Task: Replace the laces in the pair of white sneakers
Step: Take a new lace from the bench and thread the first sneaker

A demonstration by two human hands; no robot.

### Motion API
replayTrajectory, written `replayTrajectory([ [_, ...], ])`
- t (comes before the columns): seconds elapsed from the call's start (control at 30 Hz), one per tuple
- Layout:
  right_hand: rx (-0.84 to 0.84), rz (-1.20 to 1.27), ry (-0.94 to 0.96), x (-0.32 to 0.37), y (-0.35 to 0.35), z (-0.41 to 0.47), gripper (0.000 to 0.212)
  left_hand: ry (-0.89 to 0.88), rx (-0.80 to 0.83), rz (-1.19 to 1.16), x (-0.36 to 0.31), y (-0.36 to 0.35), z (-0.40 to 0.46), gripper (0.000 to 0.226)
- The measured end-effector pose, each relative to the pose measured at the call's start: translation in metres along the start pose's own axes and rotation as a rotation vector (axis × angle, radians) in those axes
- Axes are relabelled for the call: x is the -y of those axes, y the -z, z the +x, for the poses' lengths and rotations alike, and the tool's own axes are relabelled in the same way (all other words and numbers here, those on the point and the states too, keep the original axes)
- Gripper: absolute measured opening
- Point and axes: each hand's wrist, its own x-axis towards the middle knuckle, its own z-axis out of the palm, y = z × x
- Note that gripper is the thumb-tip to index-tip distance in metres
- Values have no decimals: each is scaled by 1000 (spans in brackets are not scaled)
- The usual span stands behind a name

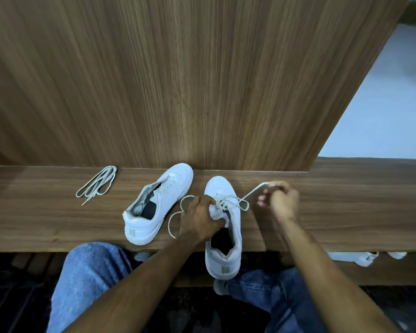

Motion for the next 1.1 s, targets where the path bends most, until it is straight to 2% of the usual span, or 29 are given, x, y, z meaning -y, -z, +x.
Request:
replayTrajectory([
  [0.1,-207,175,43,16,22,15,28,84,-61,-69,5,1,-1,52],
  [0.17,-258,-53,109,11,31,18,22,96,-33,-77,4,2,-2,35],
  [0.2,-225,-258,167,5,33,16,17,84,-18,-45,2,2,-3,25],
  [0.27,-62,-613,285,-9,30,2,30,64,-29,19,1,3,-5,14],
  [0.33,139,-771,397,-21,21,-16,36,56,-29,40,-2,3,-4,19],
  [0.43,467,-865,477,-39,-4,-38,32,67,-16,84,-5,7,-3,23],
  [0.47,503,-895,497,-44,-11,-39,30,68,-14,87,-5,8,-3,23],
  [0.57,428,-921,501,-44,-22,-35,21,69,-16,82,-5,9,-2,31],
  [0.63,372,-817,455,-37,-23,-30,20,66,-16,77,-3,11,-2,33],
  [0.73,163,-231,284,-9,-19,-18,33,62,-20,91,-1,11,-1,26],
  [0.8,-2,146,213,14,-10,-7,34,54,-22,93,0,11,0,21],
  [0.87,-102,294,199,27,-1,6,28,46,-20,84,0,10,1,20],
  [0.9,-126,226,228,27,3,10,26,49,-18,77,0,10,1,20],
  [0.97,-100,-152,293,17,10,11,23,58,-18,60,2,9,2,20],
  [1.03,13,-596,360,-2,13,3,32,69,-19,52,4,9,2,20],
  [1.1,206,-818,451,-17,12,-9,42,75,-22,50,4,8,3,22],
])
